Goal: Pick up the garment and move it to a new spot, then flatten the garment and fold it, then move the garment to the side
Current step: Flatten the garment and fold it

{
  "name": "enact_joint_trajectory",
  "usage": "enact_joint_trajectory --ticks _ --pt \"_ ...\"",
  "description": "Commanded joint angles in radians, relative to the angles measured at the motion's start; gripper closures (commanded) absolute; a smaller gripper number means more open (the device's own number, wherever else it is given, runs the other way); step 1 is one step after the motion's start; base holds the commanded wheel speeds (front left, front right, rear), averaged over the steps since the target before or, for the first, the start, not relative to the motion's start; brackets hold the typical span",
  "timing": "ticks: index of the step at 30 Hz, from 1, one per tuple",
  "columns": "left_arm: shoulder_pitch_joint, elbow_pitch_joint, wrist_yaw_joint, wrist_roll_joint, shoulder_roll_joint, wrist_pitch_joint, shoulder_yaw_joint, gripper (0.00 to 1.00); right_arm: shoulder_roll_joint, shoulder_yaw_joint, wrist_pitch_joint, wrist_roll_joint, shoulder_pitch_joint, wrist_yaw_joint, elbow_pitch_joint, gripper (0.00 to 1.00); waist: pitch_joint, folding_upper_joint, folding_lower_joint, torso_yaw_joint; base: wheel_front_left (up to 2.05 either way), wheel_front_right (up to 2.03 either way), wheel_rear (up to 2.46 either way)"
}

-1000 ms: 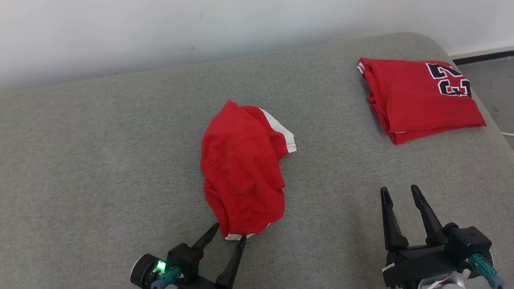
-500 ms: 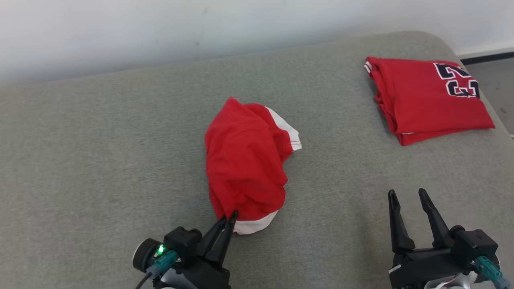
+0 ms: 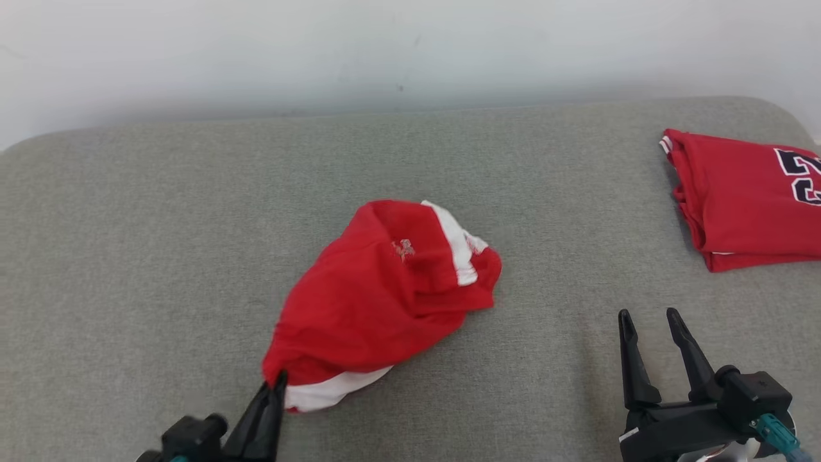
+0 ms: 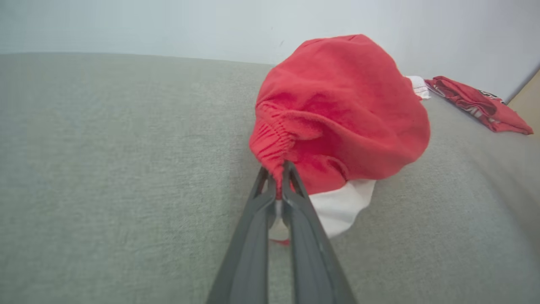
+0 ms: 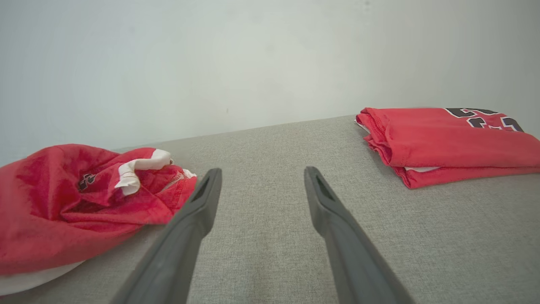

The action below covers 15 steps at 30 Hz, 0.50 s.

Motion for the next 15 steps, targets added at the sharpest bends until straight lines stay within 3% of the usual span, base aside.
enact_joint_trajectory --ticks 1,6,8,9,15 --pt "0.021 -0.003 0.006 -0.017 -0.002 0.0 0.016 1.0 -0.001 0.0 -0.005 0.002 -0.003 -0.003 0.0 0.0 -0.003 -0.0001 0.0 0.011 0.0 0.0 0.0" --pt "0.067 0.036 0.014 -0.014 -0.005 0.0 0.073 1.0 -0.003 -0.002 -0.005 0.001 0.004 -0.003 0.007 0.0 -0.004 -0.0001 0.0 0.012 0.0 0.0 0.0" --pt "0.064 0.039 0.015 -0.006 -0.017 0.0 0.089 0.05 -0.005 -0.005 -0.005 0.002 0.008 -0.003 0.009 0.0 -0.008 -0.0001 0.0 0.012 0.0 0.0 0.0" --pt "0.06 0.034 0.014 0.001 -0.022 0.0 0.098 0.0 -0.006 -0.007 -0.005 0.002 0.009 -0.003 0.01 0.0 -0.01 -0.0001 0.0 0.013 0.0 0.0 0.0" --pt "0.053 -0.061 0.013 0.04 -0.054 0.0 0.175 0.0 -0.01 -0.01 -0.005 0.002 0.015 -0.003 0.015 0.0 -0.033 -0.0001 0.0 0.016 0.0 0.0 0.0"
